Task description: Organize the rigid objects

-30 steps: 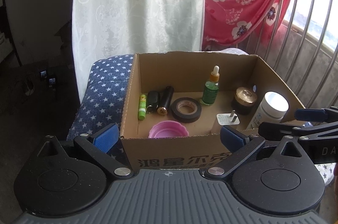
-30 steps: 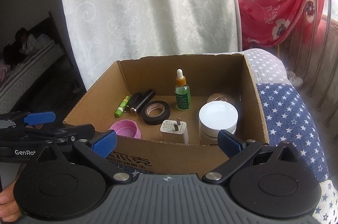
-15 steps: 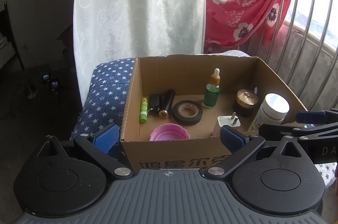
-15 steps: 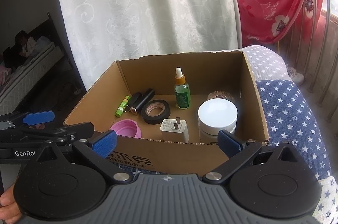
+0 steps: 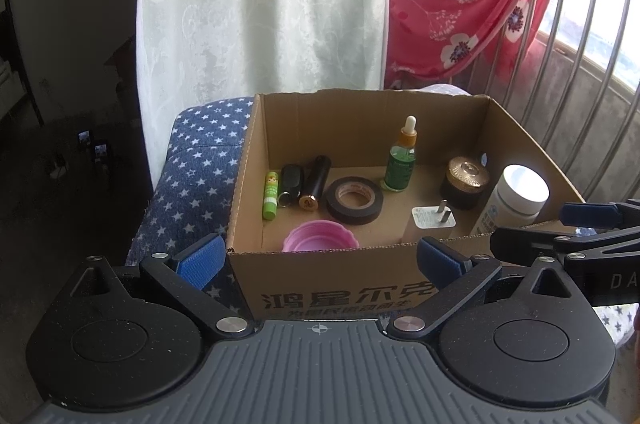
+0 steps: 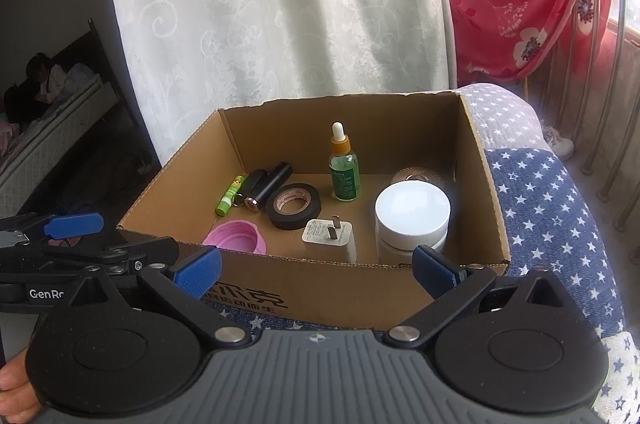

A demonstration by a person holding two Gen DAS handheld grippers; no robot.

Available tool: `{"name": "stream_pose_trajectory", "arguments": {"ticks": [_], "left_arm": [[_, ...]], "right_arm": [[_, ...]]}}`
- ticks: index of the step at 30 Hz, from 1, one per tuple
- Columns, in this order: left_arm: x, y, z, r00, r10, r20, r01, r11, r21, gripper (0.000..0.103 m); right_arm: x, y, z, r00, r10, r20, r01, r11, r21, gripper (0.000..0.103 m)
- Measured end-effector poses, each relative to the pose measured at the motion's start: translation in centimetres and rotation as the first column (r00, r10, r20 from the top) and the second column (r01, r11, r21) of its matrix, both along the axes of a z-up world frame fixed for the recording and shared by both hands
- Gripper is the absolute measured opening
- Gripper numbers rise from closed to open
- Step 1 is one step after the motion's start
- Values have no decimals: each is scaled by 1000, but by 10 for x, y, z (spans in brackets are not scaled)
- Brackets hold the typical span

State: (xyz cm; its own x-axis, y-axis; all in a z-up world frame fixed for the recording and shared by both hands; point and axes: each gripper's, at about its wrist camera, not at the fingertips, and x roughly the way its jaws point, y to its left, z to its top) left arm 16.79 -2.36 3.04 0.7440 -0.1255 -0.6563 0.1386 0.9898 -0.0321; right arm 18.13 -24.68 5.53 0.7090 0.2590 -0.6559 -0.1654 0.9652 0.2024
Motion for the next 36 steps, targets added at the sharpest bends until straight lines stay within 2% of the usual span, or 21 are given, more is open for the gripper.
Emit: {"name": "stream_pose_trajectory", "arguments": {"ticks": [36], "left_arm": [[-12,2,5,999,-38,23,39,999,-15,102]], "right_arm": [[-20,8,10,998,-54,14,54,998,-43,103]]}}
